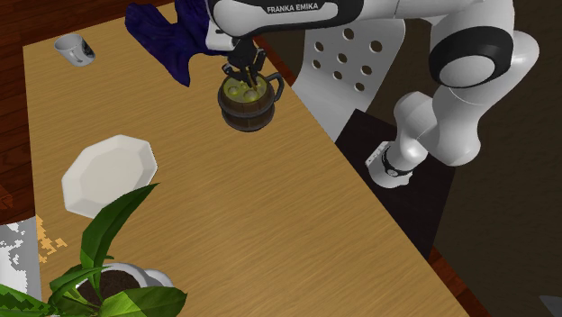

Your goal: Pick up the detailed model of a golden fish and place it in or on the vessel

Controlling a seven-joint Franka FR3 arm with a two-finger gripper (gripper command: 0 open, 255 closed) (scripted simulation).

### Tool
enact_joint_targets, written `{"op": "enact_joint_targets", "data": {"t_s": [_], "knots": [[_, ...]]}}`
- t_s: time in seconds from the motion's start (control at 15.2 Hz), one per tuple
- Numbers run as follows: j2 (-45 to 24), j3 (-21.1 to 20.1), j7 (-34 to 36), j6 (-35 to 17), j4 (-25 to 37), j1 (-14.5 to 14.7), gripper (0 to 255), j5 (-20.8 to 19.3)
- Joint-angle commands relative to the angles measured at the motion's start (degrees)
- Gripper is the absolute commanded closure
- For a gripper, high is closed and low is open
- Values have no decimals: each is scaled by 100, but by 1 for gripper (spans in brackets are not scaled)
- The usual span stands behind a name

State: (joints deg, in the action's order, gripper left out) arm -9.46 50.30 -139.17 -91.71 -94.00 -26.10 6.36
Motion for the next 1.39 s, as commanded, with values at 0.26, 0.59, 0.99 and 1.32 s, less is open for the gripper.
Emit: {"op": "enact_joint_targets", "data": {"t_s": [0.26, 0.59, 0.99, 1.32], "knots": [[-42, -2, 2, -23, -75, 1, 255, 2], [-70, -3, -13, -28, -62, -12, 0, 23], [-369, 27, -137, 800, 966, -221, 0, 223], [-369, 26, -137, 800, 966, -222, 0, 223]]}}
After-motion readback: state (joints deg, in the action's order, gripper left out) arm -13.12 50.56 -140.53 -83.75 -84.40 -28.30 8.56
